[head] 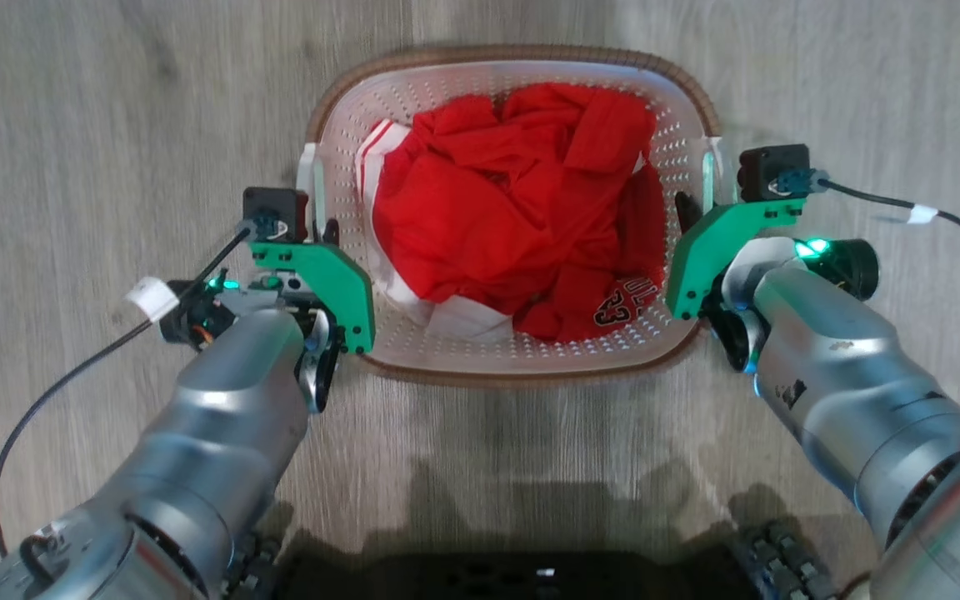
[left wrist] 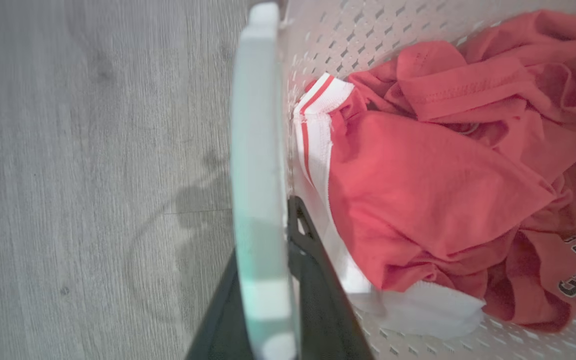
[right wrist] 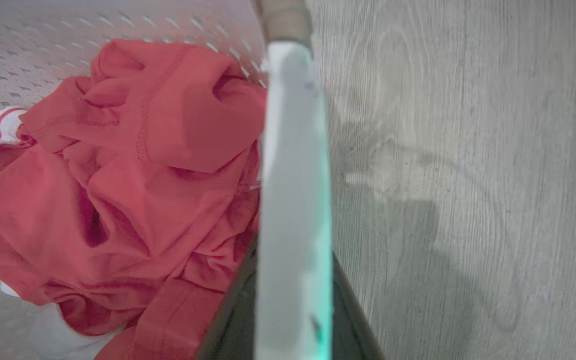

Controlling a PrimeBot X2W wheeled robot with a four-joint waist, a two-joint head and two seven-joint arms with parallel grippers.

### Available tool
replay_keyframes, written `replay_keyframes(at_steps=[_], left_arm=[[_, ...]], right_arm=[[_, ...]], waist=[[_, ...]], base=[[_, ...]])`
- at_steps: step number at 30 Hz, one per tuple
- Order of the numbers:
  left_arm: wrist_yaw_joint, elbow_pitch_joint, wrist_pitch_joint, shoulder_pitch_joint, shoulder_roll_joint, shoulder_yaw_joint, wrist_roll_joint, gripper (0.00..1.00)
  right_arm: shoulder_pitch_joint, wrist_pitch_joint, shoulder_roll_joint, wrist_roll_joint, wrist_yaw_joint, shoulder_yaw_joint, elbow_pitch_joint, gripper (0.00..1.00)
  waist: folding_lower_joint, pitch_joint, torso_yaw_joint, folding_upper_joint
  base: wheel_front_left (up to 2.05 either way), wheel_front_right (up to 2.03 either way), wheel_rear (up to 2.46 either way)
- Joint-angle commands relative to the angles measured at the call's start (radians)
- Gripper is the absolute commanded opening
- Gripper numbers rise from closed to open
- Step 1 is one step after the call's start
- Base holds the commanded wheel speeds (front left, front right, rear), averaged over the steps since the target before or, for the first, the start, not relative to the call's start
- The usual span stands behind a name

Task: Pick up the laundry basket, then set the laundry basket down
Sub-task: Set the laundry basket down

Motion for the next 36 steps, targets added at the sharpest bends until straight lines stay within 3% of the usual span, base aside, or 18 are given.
replay_keyframes(at_steps=[1, 19, 36], left_arm=[[0.021, -0.004, -0.016, -0.021, 0.030, 0.009, 0.017, 0.00], [0.051, -0.052, -0.021, -0.080, 0.030, 0.027, 0.071, 0.00], [0.050, -0.062, -0.021, -0.084, 0.030, 0.048, 0.112, 0.00]], right_arm=[[0.023, -0.016, -0.002, -0.029, 0.005, -0.001, -0.003, 0.00], [-0.003, -0.022, -0.004, -0.166, 0.005, -0.128, -0.003, 0.00], [0.005, -0.022, 0.007, -0.300, 0.005, -0.255, -0.003, 0.00]], waist=[[-0.0003, 0.058, 0.014, -0.0001], [-0.0003, 0.168, 0.029, -0.0001], [-0.0003, 0.188, 0.032, -0.0001]], base=[[0.00, 0.00, 0.00], [0.00, 0.00, 0.00], [0.00, 0.00, 0.00]])
